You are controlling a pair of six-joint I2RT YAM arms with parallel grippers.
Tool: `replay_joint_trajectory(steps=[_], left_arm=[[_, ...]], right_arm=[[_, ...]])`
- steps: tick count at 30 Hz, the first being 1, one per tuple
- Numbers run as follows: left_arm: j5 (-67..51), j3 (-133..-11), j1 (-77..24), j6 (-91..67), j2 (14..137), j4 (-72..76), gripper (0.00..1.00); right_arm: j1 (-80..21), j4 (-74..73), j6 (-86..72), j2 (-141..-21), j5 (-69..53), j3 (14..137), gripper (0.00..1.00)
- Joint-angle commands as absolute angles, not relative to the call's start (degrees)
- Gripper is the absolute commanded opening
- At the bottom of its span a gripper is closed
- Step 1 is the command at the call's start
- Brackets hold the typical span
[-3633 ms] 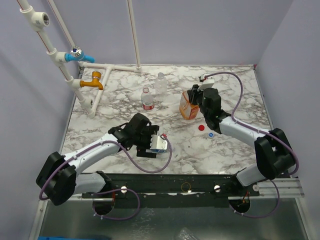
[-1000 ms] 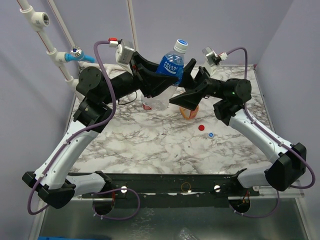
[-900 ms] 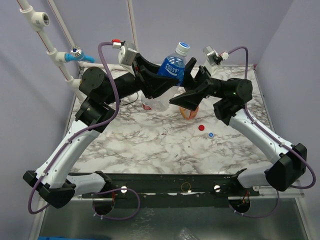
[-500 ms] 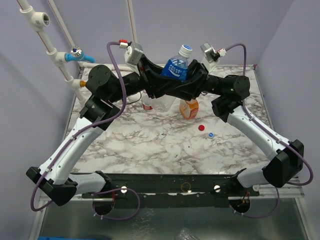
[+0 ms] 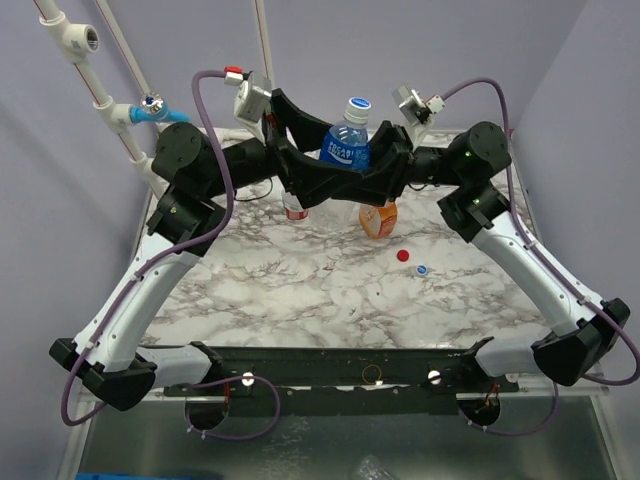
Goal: Unscrew the bottle caps
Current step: Pick up the plastic bottle at the center of the board.
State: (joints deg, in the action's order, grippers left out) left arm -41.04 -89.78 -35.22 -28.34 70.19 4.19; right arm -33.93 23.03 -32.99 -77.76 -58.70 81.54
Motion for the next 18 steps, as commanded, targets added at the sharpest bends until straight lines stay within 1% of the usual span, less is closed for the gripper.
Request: replay_joint_trajectory(steps=[1,4,7,11,16,18], left_arm=[[-49.15,-94.73,-33.4,-34.9,69.0,6.75,0.99],[-50.36,-96.34,-32.24,-37.7,68.99,7.65,0.99],[-49.54,-97.36,-31.39,-38.01,69.33,7.65,0.99],[-49.37,-97.63,-31.29,-38.09,70.2,7.56,0.95],[-49.37,-96.42,-31.29,-38.0,71.22,7.14,0.87],[-48.16,-97.55,-31.29,-37.56,72.32,6.18,0.79]], right_arm=[[-34.28,7.1,-22.05,-75.63,-67.3,84.35,0.12],[-34.28,4.79,-20.11,-74.52,-71.9,84.16,0.12],[-34.23,1.17,-17.88,-74.61,-73.06,85.45,0.12],[-34.28,-6.17,-14.18,-76.26,-73.75,88.94,0.12],[-34.71,-9.29,-12.01,-77.08,-73.49,91.22,0.1],[-34.93,-11.97,-10.31,-77.79,-73.36,92.48,0.09]])
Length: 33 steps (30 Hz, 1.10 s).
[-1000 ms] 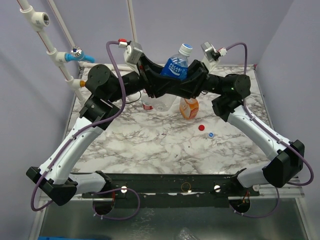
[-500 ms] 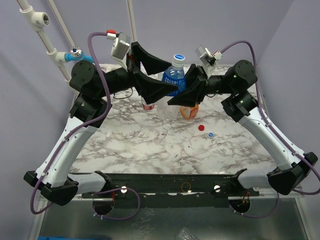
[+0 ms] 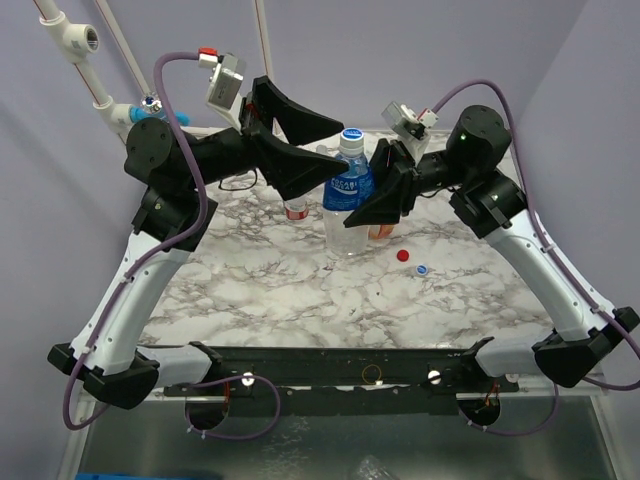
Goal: Unscrew the bottle caps
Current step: Unscrew the bottle cap from the plastic bottle.
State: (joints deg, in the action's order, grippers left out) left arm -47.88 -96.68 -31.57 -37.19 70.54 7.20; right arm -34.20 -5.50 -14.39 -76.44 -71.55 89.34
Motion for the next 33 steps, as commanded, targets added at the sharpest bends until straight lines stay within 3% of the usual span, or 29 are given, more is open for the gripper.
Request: replay_joint_trajectory(steps=[1,6,11,17,21,23,24,26,28,29,33], left_arm=[[-47.84,-98.3,-31.29,-37.53,72.77,5.82,0.76],[-47.98,-101.66,-31.27,-37.8,74.79,2.56,0.61],[-49.06,-101.89,-31.29,-38.21,74.58,1.8,0.55],[-51.05,-101.17,-31.29,-37.84,73.87,2.38,0.33],[-53.11,-100.82,-31.29,-37.85,73.48,2.88,0.29],[-54.27,-100.81,-31.29,-37.16,73.22,2.96,0.16],[-54.76,-100.81,-31.29,-36.78,73.13,3.03,0.08],[-55.24,-100.9,-31.29,-36.31,72.9,3.16,0.0],[-55.79,-100.66,-31.29,-36.2,72.67,3.15,0.0],[-56.47,-100.41,-31.29,-36.3,72.59,3.21,0.0],[-58.63,-99.81,-31.29,-36.49,72.34,3.59,0.0]], right_arm=[[-35.05,-13.69,-9.44,-78.1,-73.02,93.03,0.09],[-35.77,-19.37,-5.97,-79.43,-71.2,95.5,0.08],[-35.86,-21.18,-4.62,-78.93,-68.75,95.87,0.06],[-35.86,-20.84,-4.75,-78.93,-67.54,96.62,0.05],[-35.86,-19.54,-5.41,-78.76,-66.85,96.42,0.04],[-35.76,-19.56,-5.26,-78.51,-65.85,96.23,0.04],[-35.85,-19.83,-4.83,-78.43,-65.31,96.03,0.07],[-35.84,-19.65,-4.48,-77.93,-63.86,95.38,0.26],[-35.8,-18.36,-4.84,-77.19,-62.85,94.51,0.65],[-35.77,-16.56,-5.84,-76.86,-62.44,94.12,0.75],[-35.73,-6.74,-11.25,-74.35,-62.3,91.86,0.91]])
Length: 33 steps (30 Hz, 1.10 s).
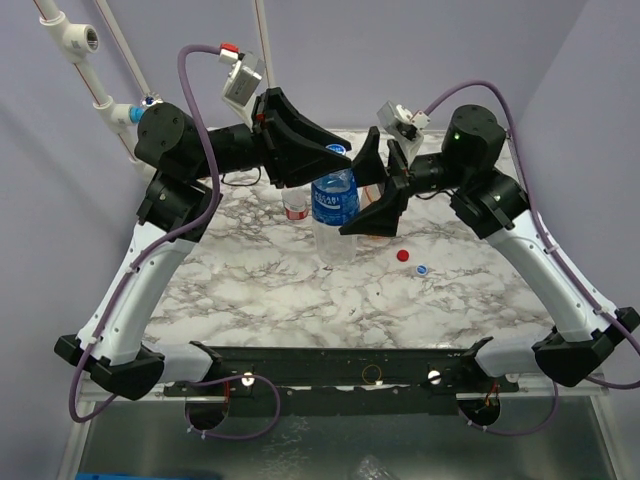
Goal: Unscrew the bottle caps
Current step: Unscrew the bottle cap from the plastic bottle.
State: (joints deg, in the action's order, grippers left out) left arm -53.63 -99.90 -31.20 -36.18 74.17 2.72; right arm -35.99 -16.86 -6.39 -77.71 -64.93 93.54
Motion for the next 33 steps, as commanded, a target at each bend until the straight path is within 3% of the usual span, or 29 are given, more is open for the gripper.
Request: replay_joint_trajectory(steps=[1,12,17,24,33], left_arm=[[-58.92,-99.86,-31.29,-36.71,72.25,3.81,0.0],[-61.06,-98.26,-31.32,-34.83,71.11,4.92,0.0],[-61.69,-97.91,-31.31,-33.0,71.72,5.18,0.0],[-62.87,-98.08,-31.37,-30.35,73.68,5.63,0.0],[-66.88,-103.12,-32.58,-31.84,76.44,6.46,0.0]], right_arm=[[-35.73,-4.35,-12.71,-74.07,-62.75,91.3,0.92],[-35.77,31.78,-40.63,-79.12,-70.52,85.09,1.0],[-35.91,40.85,-47.42,-80.92,-73.06,83.4,1.0],[-36.93,39.26,-45.5,-81.29,-71.24,83.94,1.0],[-37.41,73.63,-72.67,-90.28,-76.73,84.27,0.77]])
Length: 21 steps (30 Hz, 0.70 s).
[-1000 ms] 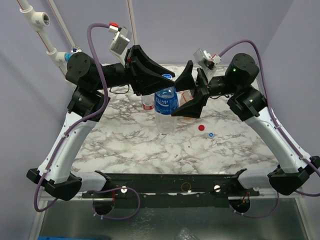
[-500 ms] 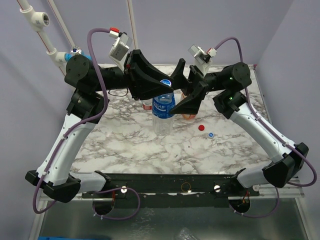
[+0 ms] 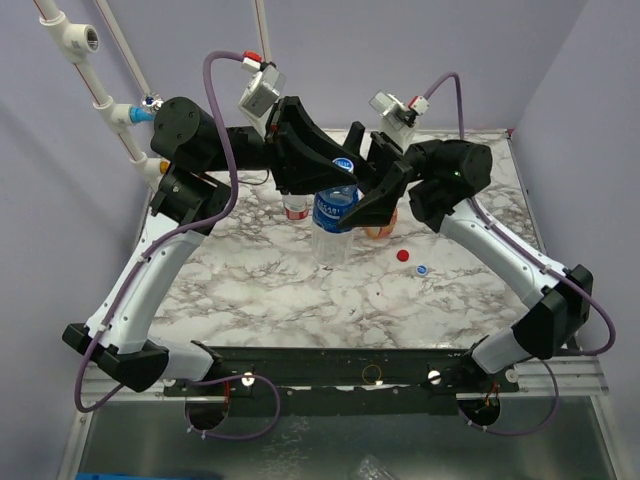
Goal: Unscrew the bottle caps
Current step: Unscrew the bottle cap from the plastic bottle.
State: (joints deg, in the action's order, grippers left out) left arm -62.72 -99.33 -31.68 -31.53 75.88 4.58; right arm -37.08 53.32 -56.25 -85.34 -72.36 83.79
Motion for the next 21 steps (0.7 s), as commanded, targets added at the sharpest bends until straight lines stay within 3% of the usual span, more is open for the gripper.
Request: replay_joint_trajectory(steps=[1,6,11,17,21], left_arm=[[-66.92,-103.31,-32.8,-32.14,76.42,6.49,0.0],[-66.9,-102.83,-32.95,-31.69,76.08,6.83,0.0],[-66.84,-101.98,-32.9,-30.98,75.05,6.97,0.0],[-66.74,-101.48,-32.35,-29.25,73.66,5.58,0.0],[-64.99,-99.83,-31.73,-28.37,72.55,5.02,0.0]], right_arm=[[-37.44,77.09,-75.27,-91.56,-77.06,85.05,0.73],[-37.76,78.6,-77.92,-93.65,-78.05,87.18,0.51],[-37.81,56.21,-58.32,-87.03,-76.04,84.1,0.13],[-37.81,14.97,-27.69,-80.96,-63.95,90.81,0.05],[-37.88,-0.64,-18.23,-81.0,-51.88,95.86,0.01]])
